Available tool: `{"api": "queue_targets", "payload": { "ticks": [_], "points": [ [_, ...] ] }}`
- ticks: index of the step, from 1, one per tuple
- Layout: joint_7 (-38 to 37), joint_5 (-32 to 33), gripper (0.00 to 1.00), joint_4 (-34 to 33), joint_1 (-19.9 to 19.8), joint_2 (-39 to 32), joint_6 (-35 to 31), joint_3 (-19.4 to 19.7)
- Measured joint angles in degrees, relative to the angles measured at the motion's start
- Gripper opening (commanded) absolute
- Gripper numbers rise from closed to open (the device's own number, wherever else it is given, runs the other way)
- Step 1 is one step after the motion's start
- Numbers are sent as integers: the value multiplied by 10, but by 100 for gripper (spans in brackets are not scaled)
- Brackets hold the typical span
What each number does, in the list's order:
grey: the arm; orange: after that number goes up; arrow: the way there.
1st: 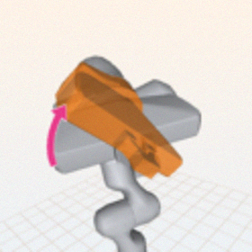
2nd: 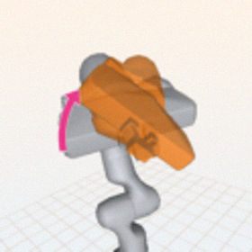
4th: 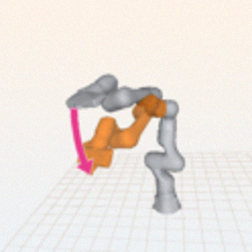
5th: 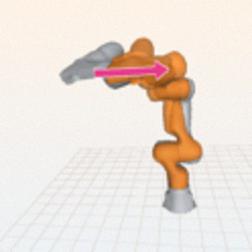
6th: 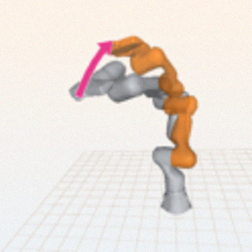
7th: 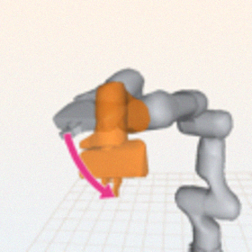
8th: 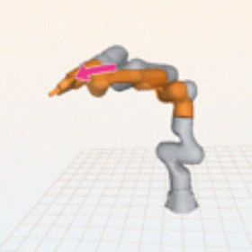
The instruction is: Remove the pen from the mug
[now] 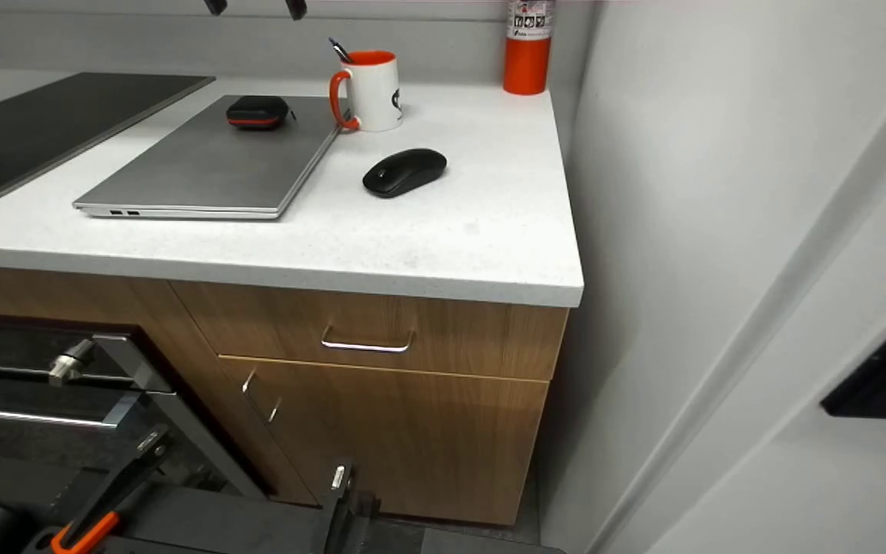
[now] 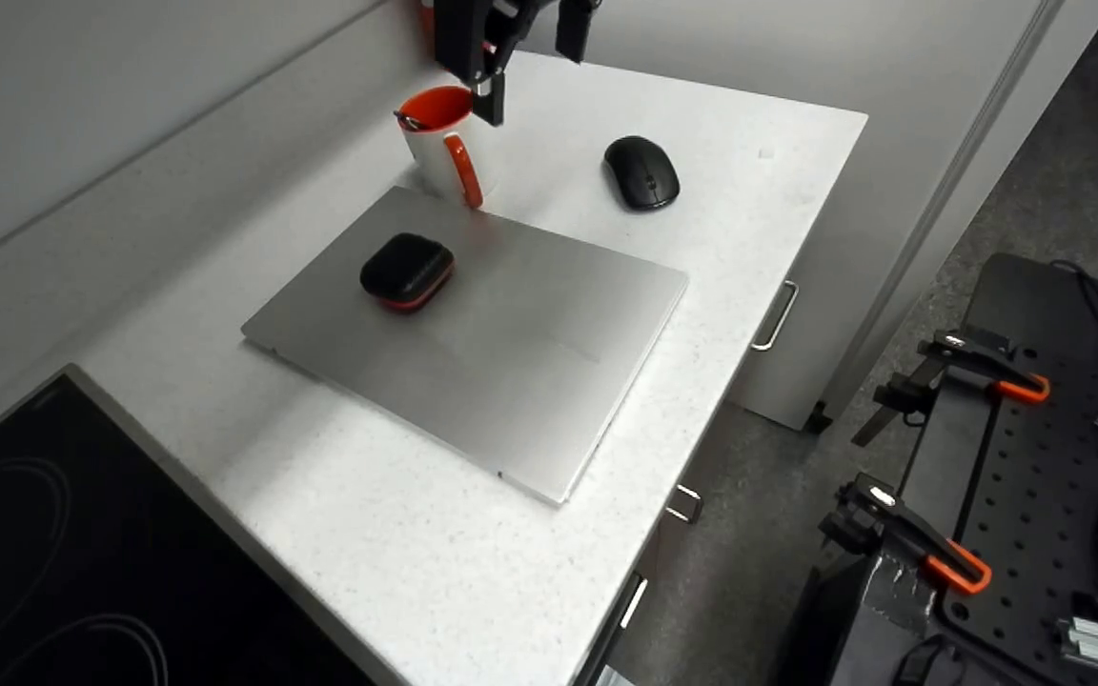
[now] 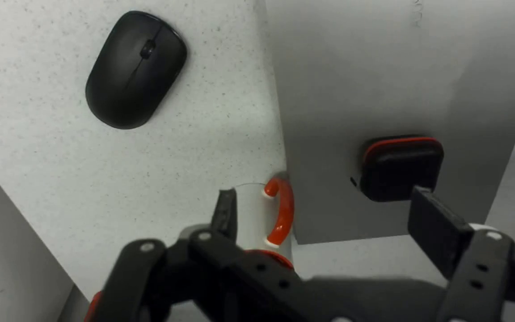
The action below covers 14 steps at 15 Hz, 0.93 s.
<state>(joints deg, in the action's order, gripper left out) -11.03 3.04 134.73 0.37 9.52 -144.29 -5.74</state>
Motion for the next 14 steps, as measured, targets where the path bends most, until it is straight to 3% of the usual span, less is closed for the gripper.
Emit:
{"api": "queue_targets", "payload": {
  "ticks": [8, 14],
  "points": [
    [0, -1, 100, 1, 5, -6, -10, 0],
    [0, -1, 100, -79, 5, -122, -114, 4]
  ]
}}
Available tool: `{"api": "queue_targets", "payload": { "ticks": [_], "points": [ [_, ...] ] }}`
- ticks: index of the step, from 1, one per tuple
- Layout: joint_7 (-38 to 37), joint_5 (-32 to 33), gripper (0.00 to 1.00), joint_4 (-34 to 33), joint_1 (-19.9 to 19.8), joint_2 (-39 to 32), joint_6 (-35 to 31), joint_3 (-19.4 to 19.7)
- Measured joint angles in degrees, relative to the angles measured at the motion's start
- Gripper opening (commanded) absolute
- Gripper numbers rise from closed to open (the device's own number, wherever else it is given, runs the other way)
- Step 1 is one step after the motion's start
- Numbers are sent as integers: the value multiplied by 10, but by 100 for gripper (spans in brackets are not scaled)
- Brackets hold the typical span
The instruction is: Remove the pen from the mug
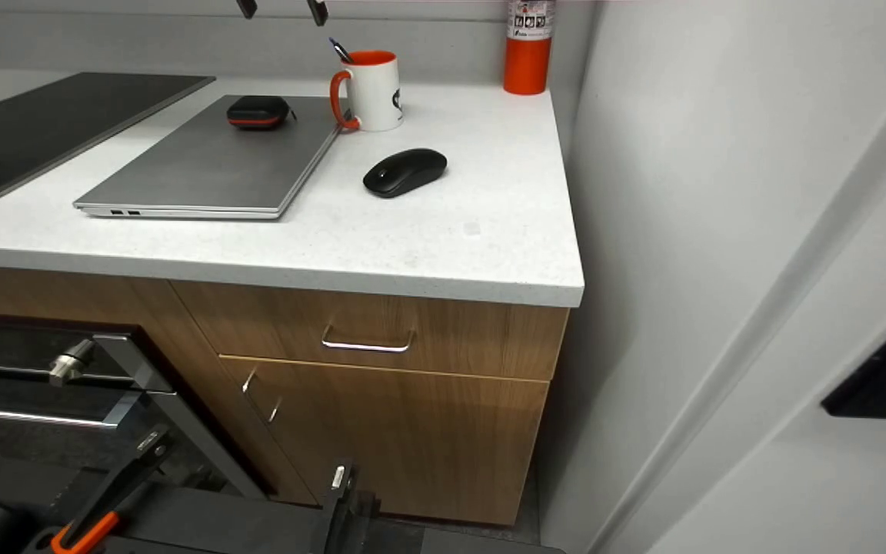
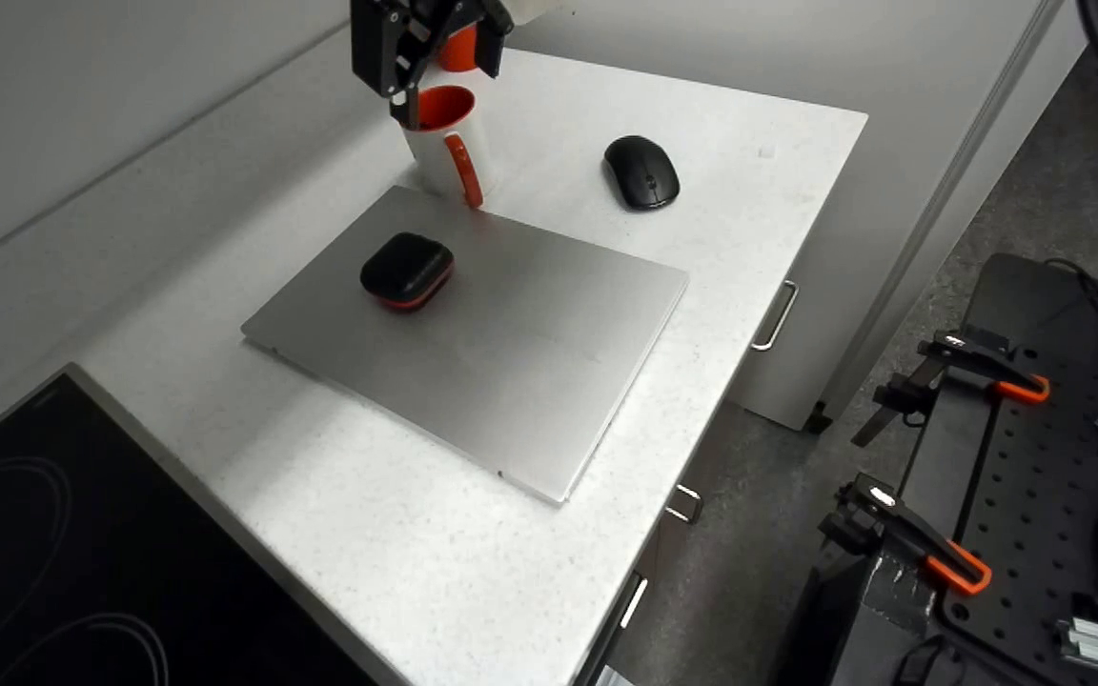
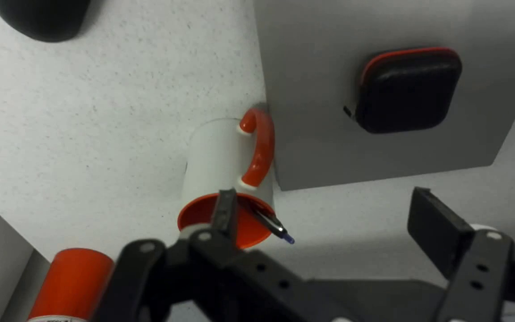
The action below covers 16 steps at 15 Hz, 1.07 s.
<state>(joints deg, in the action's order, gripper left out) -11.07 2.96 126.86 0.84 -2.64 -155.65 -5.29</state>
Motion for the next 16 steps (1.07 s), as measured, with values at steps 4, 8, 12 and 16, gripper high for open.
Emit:
{"api": "queue_targets", "payload": {
  "ticks": [4, 8, 12, 16],
  "points": [
    [-1, 0, 100, -51, 0, -65, -17, 13],
    [-3, 2, 100, -48, 4, -61, -17, 15],
    [-4, 11, 100, -52, 12, -76, -44, 27],
    [-4, 12, 100, -61, 19, -97, -77, 38]
  ]
}}
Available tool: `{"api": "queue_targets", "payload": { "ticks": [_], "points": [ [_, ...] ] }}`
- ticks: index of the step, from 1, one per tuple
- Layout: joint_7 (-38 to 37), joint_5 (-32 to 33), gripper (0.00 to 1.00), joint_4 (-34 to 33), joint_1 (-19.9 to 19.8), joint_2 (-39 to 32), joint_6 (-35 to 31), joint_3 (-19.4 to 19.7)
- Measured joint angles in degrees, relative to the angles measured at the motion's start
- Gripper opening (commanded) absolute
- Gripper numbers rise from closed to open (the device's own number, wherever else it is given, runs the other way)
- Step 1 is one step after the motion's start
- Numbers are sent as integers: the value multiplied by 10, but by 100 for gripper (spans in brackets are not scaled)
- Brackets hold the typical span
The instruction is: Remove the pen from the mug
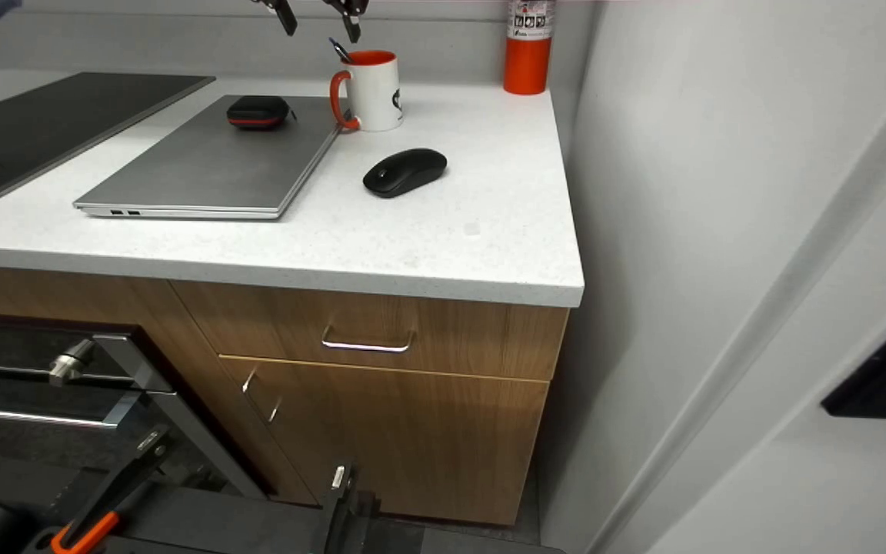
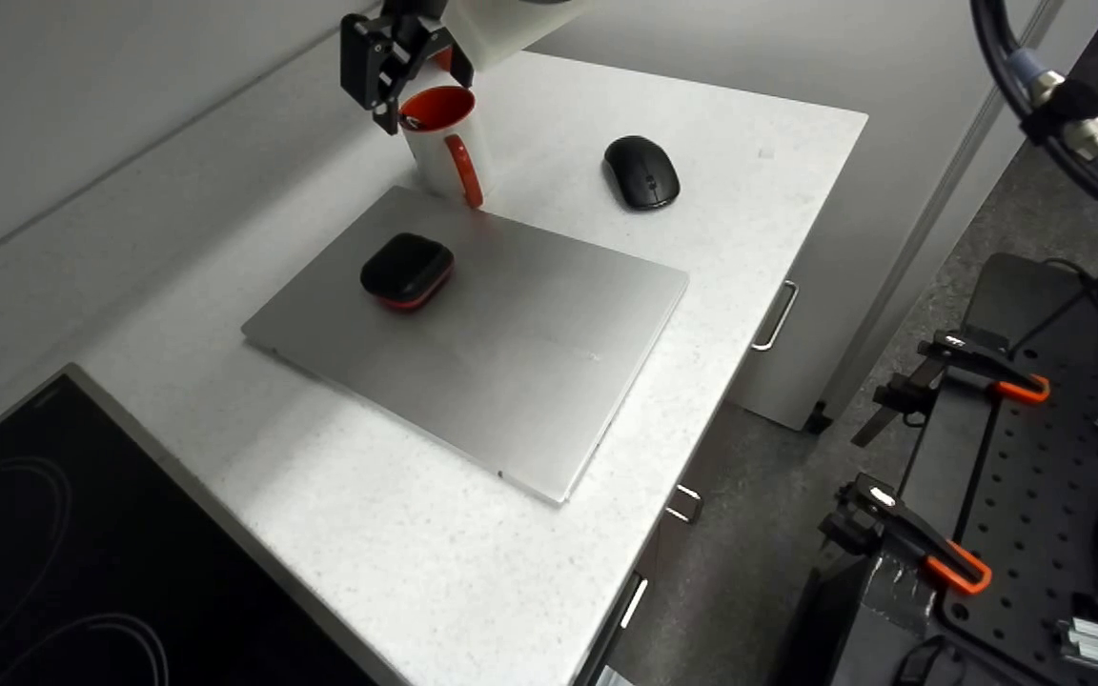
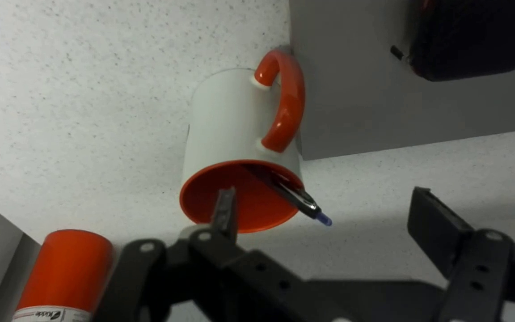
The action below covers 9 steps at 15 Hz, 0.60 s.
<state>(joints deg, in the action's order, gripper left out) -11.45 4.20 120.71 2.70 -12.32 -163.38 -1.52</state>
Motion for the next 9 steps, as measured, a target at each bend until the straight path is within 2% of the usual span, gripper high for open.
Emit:
{"api": "queue_targets", "payload": {
  "ticks": [4, 9],
  "points": [
    [0, 1, 100, -14, 1, -19, -22, 1],
    [-4, 13, 100, -35, 13, -45, -42, 21]
  ]
}}
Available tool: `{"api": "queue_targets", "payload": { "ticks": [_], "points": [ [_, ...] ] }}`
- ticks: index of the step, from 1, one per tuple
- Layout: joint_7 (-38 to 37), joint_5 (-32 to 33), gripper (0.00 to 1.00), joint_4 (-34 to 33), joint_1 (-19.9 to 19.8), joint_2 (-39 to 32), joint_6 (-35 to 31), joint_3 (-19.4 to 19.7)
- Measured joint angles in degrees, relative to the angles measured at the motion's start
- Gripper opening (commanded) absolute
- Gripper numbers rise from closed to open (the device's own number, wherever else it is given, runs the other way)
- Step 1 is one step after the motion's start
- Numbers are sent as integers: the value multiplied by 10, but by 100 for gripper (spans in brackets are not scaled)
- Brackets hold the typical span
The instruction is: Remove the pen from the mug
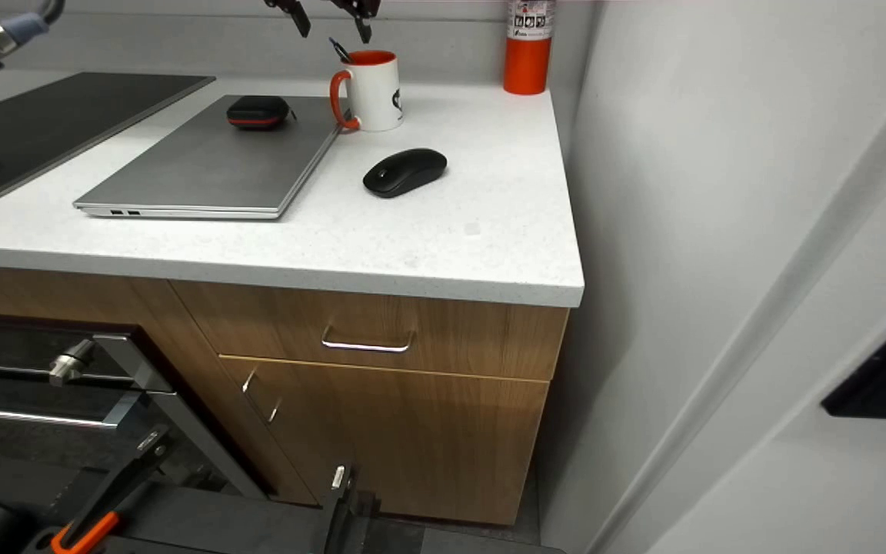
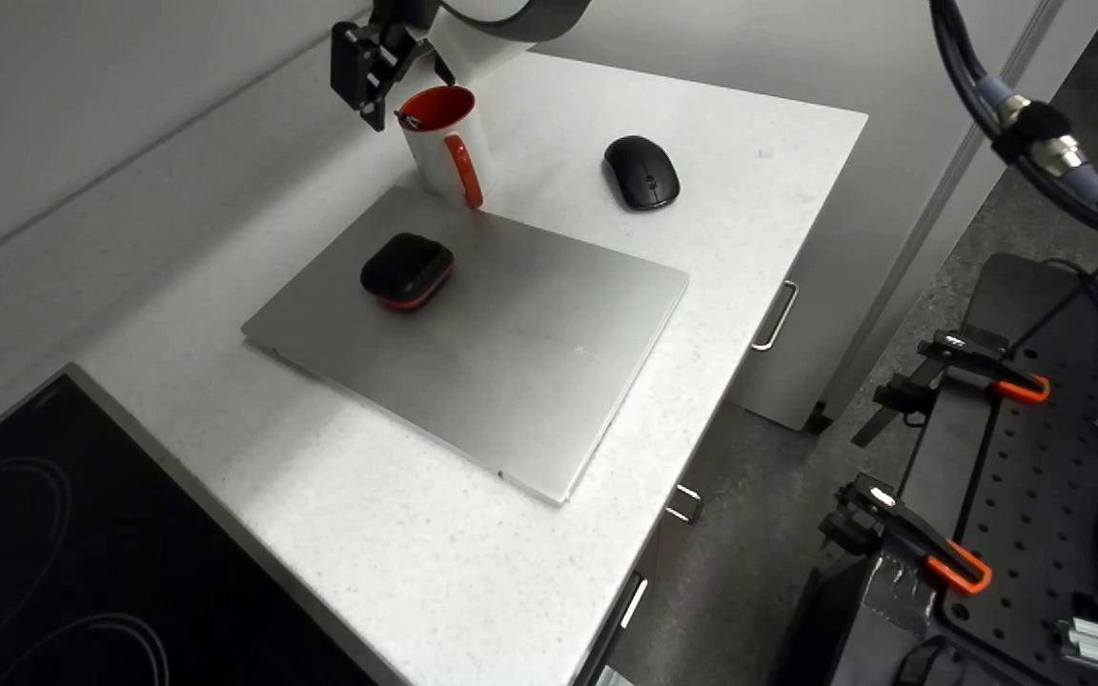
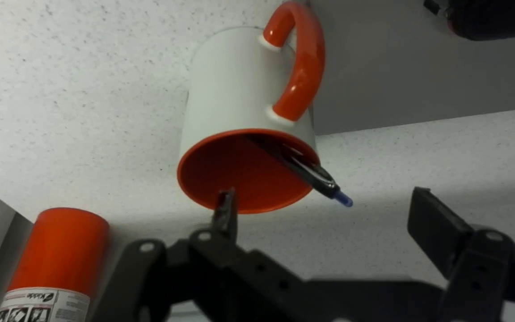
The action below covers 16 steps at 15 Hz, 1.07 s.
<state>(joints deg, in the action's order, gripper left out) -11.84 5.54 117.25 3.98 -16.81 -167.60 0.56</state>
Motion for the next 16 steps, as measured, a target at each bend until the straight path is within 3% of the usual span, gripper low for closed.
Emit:
{"api": "queue_targets", "payload": {
  "ticks": [2, 11, 16],
  "points": [
    [0, 0, 74, -9, 3, -10, 0, 5],
    [0, 0, 4, -23, 10, -24, 0, 6],
    [0, 0, 2, -34, 10, -21, -2, 9]
  ]
}}
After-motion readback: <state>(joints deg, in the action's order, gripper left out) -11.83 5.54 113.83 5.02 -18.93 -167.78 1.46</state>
